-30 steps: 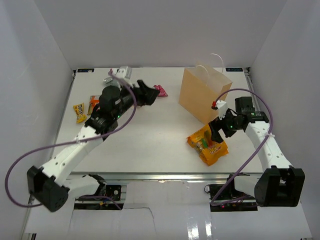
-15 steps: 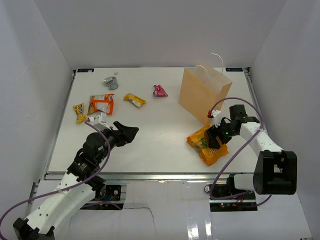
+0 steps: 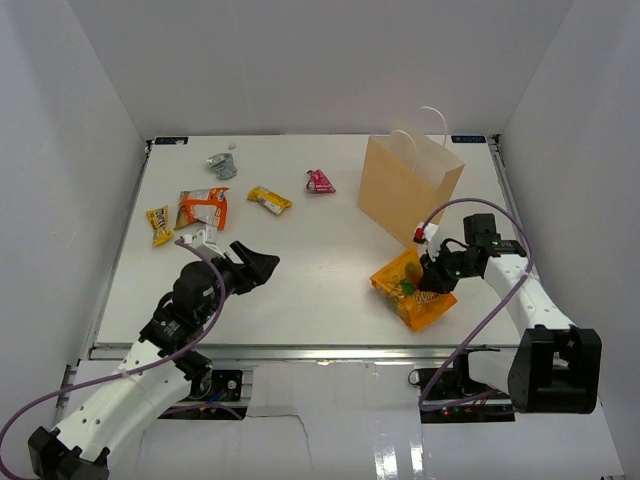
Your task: Place the snacks into the paper bag
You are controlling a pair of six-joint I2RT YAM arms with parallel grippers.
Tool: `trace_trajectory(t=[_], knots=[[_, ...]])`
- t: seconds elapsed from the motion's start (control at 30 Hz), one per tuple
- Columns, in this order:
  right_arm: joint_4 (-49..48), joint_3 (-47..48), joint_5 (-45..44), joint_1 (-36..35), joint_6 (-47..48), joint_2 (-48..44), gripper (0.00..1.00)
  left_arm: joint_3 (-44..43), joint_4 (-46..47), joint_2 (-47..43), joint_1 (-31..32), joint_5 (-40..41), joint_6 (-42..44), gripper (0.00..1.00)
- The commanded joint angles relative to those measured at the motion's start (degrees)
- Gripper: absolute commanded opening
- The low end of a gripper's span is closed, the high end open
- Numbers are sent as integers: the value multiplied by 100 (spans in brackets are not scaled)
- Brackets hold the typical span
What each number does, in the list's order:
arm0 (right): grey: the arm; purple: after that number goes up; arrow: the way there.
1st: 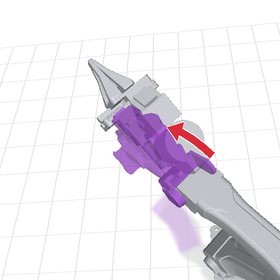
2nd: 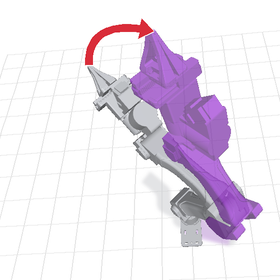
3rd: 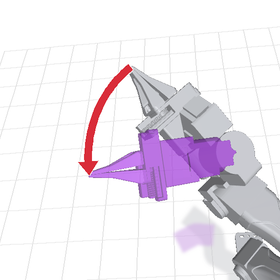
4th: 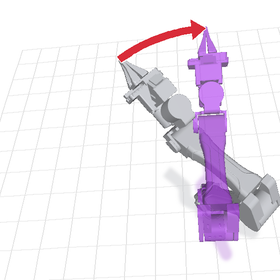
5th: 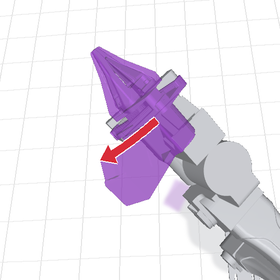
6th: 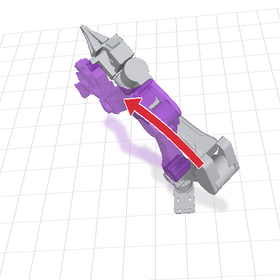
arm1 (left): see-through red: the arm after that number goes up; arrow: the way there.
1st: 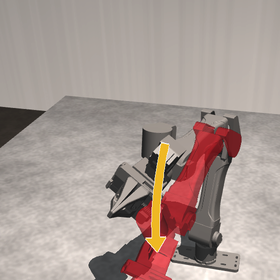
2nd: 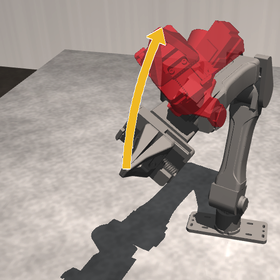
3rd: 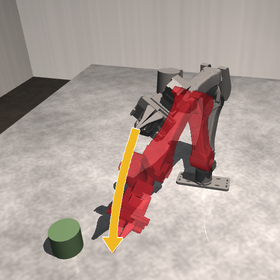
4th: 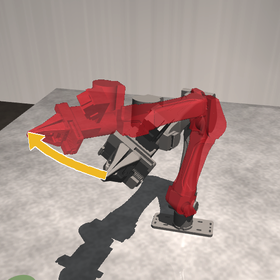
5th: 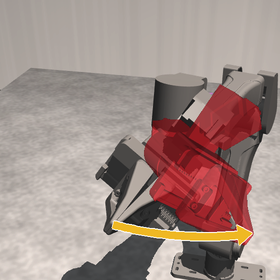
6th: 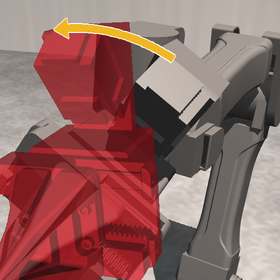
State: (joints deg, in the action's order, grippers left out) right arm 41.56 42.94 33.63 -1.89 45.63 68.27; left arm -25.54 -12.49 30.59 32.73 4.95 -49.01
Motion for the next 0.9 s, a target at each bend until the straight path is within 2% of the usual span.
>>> trace_trajectory(t=[0.0,0.2,0.4,0.5,0.6,0.63,0.67,0.77,0.87], knots=[[764,240,671,-13,1017,-366,8,-100,27,-27,-21,-64,-20,87],[1827,1136,1540,-74,1948,-718,8,-100,124,87,-21,-99,23,87],[1971,2727,2209,-136,1723,-771,8,-109,142,140,-21,-100,59,87],[1497,3570,2446,-136,1064,-736,8,-92,150,140,-21,-91,50,87],[478,4281,2368,-136,-104,-701,8,-48,150,123,-21,-73,41,87],[-159,4415,2289,-127,-420,-692,8,-39,142,123,-21,-64,41,87],[-436,4547,2080,-136,-971,-675,8,-13,150,105,-21,-64,32,87],[-1261,5074,1526,-136,-1711,-464,8,-21,159,105,-21,-56,50,87],[-1728,5584,910,-136,-2082,-166,8,-30,133,105,-21,-56,67,87]])
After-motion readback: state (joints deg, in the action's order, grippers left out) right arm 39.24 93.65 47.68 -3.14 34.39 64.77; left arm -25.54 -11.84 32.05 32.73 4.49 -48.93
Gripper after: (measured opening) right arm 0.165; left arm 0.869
